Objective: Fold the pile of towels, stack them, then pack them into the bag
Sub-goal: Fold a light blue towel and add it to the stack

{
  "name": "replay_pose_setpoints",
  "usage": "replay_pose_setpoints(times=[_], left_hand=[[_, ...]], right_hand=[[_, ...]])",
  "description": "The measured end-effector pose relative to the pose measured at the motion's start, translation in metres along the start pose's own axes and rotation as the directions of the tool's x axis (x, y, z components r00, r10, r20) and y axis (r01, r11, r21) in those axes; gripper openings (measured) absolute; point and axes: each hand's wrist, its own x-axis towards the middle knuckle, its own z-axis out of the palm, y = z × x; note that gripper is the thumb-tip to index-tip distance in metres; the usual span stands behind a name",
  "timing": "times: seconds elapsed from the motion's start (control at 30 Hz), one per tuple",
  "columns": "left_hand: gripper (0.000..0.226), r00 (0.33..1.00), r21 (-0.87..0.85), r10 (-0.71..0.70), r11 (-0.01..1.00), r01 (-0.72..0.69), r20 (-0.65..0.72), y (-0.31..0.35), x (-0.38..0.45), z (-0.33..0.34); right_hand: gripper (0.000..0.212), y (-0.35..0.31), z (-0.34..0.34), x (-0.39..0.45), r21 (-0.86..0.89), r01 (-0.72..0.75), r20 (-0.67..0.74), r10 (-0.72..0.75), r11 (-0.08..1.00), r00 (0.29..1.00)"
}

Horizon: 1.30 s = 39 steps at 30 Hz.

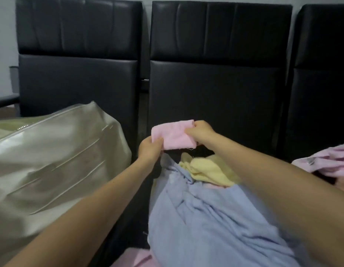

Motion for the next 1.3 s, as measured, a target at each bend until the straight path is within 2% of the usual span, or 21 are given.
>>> replay_pose_setpoints(times=[0.1,0.17,0.27,0.37,0.47,0.53,0.6,0.7,0.77,0.87,0.93,1.0,1.03,1.1,1.17,1.2,1.23,1.27,1.3], left_hand=[[0.031,0.998,0.220,-0.027,0.975,0.039,-0.055,-0.027,0.034,0.000],[0.031,0.998,0.433,-0.015,0.901,0.037,-0.053,-0.046,0.046,0.001],[0.038,0.996,0.556,0.020,0.831,0.032,-0.087,-0.056,0.044,0.008],[0.048,0.988,0.542,0.020,0.838,0.067,-0.153,-0.042,0.025,0.010],[0.045,0.992,0.496,0.088,0.868,-0.034,-0.086,-0.029,-0.002,0.004],[0.044,0.998,0.442,0.057,0.896,-0.033,-0.041,-0.027,-0.023,-0.002],[0.048,0.998,0.437,-0.052,0.899,0.033,0.033,-0.028,-0.042,-0.008],[0.049,0.955,0.460,-0.246,0.876,0.146,0.166,-0.033,-0.072,-0.016],[0.043,0.951,0.416,-0.247,0.897,0.150,0.188,-0.035,-0.086,-0.017],[0.026,0.976,0.192,-0.149,0.974,0.117,0.161,-0.019,-0.114,-0.016],[0.021,0.990,0.028,-0.078,0.997,0.076,0.113,-0.003,-0.128,-0.021],[0.018,0.988,-0.190,-0.096,0.975,0.118,0.123,0.011,-0.136,-0.029],[0.017,0.983,-0.290,-0.120,0.944,0.156,0.137,0.015,-0.138,-0.035],[0.028,0.973,-0.415,-0.172,0.883,0.221,0.154,0.018,-0.139,-0.044],[0.032,0.973,-0.440,-0.168,0.871,0.220,0.156,0.016,-0.139,-0.048],[0.029,0.973,-0.450,-0.157,0.866,0.219,0.171,0.018,-0.141,-0.048],[0.026,0.970,-0.457,-0.148,0.861,0.222,0.192,0.019,-0.142,-0.049],[0.024,0.966,-0.467,-0.140,0.854,0.229,0.218,0.021,-0.144,-0.048],[0.023,0.961,-0.485,-0.131,0.841,0.238,0.245,0.023,-0.145,-0.046]], right_hand=[[0.029,0.014,0.047,0.035,-0.030,-0.153,0.041,0.154,0.988,0.987],[0.029,0.033,0.067,0.042,-0.120,-0.218,0.077,0.228,0.968,0.971],[0.027,0.048,0.068,0.043,-0.225,-0.171,0.077,0.193,0.959,0.978],[0.019,0.035,0.035,0.029,-0.103,-0.060,0.008,0.061,0.993,0.998],[0.012,0.020,-0.010,-0.013,0.019,0.043,-0.061,-0.042,0.999,0.997],[0.011,0.017,-0.034,-0.057,0.039,0.117,-0.058,-0.114,0.992,0.992],[0.015,0.021,-0.048,-0.104,-0.013,0.158,0.027,-0.158,0.987,0.987],[0.026,0.047,-0.049,-0.160,-0.217,0.201,0.246,-0.146,0.955,0.958],[0.027,0.068,-0.039,-0.179,-0.359,0.292,0.286,-0.193,0.886,0.939],[0.026,0.086,-0.026,-0.187,-0.428,0.411,0.194,-0.362,0.805,0.912],[0.021,0.092,-0.024,-0.189,-0.285,0.422,0.097,-0.412,0.861,0.906],[0.019,0.096,-0.028,-0.193,-0.006,0.350,0.004,-0.350,0.937,0.937],[0.021,0.096,-0.031,-0.197,0.152,0.304,-0.046,-0.301,0.940,0.953],[0.023,0.094,-0.041,-0.201,0.474,0.199,-0.116,-0.164,0.857,0.980],[0.020,0.090,-0.057,-0.204,0.776,0.041,-0.051,-0.002,0.629,0.999],[0.019,0.091,-0.066,-0.205,0.850,-0.020,-0.010,0.055,0.526,0.998],[0.018,0.093,-0.075,-0.206,0.872,-0.054,0.002,0.107,0.487,0.994],[0.018,0.096,-0.084,-0.208,0.856,-0.055,-0.027,0.150,0.513,0.988],[0.017,0.100,-0.090,-0.209,0.811,-0.020,-0.097,0.169,0.585,0.981]])
